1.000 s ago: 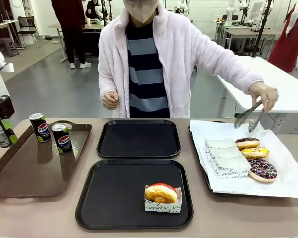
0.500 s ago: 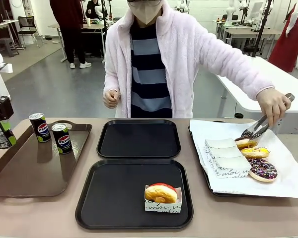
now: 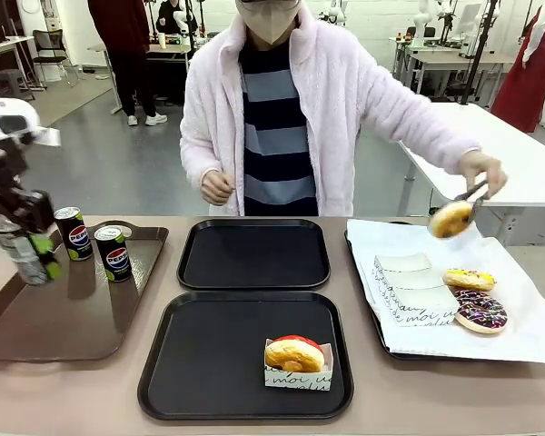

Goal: Set up donuts and drinks on trays.
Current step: Pick up one Pepsi coke and place it on the Flat Tray.

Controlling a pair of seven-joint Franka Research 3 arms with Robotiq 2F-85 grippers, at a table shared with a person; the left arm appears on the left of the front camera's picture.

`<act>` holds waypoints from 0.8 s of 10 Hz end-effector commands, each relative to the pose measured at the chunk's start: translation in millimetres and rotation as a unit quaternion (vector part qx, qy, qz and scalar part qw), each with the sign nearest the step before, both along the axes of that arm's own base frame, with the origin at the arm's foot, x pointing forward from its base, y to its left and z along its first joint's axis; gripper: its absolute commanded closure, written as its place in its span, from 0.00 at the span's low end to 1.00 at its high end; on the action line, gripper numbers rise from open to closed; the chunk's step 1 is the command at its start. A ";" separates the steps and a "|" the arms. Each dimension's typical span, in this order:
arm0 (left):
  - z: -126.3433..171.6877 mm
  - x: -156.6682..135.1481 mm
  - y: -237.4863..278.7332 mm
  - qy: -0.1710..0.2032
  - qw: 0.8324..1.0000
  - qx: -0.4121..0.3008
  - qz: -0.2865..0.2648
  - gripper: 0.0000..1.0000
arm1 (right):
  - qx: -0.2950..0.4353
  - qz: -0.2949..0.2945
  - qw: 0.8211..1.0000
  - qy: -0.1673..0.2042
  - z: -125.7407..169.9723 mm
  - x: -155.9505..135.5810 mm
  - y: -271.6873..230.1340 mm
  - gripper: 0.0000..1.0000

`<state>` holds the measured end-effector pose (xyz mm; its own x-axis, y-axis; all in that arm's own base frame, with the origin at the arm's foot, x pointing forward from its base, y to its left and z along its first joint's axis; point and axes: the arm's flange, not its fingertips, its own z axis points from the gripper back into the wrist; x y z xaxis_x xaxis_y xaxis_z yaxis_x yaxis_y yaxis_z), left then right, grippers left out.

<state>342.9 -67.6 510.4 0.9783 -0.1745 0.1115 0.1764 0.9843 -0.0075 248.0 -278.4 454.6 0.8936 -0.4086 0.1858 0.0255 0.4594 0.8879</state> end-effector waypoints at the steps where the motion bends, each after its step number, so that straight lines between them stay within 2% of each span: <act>1: -8.6 -15.2 -64.0 0.010 0.999 -0.017 -0.044 0.41 | 0.006 0.001 1.000 -0.013 0.0 1.5 -1.1 0.00; 2: -18.5 -26.7 -93.8 0.011 0.998 -0.011 -0.062 0.41 | 0.006 0.001 1.000 -0.013 0.0 1.5 -1.1 0.00; 4: -35.3 -31.5 -154.5 0.020 0.995 0.006 -0.095 0.41 | 0.006 0.001 1.000 -0.013 0.0 1.5 -1.1 0.00; 8: -64.9 -32.0 -229.7 0.006 0.992 0.021 -0.128 0.41 | 0.006 0.001 1.000 -0.013 0.0 1.5 -1.1 0.00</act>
<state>302.8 -283.2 443.8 0.9007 -0.4293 0.0667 0.4300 0.9028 0.0037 248.0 -278.2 454.8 0.8938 -0.4083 0.1857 0.0255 0.4596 0.8877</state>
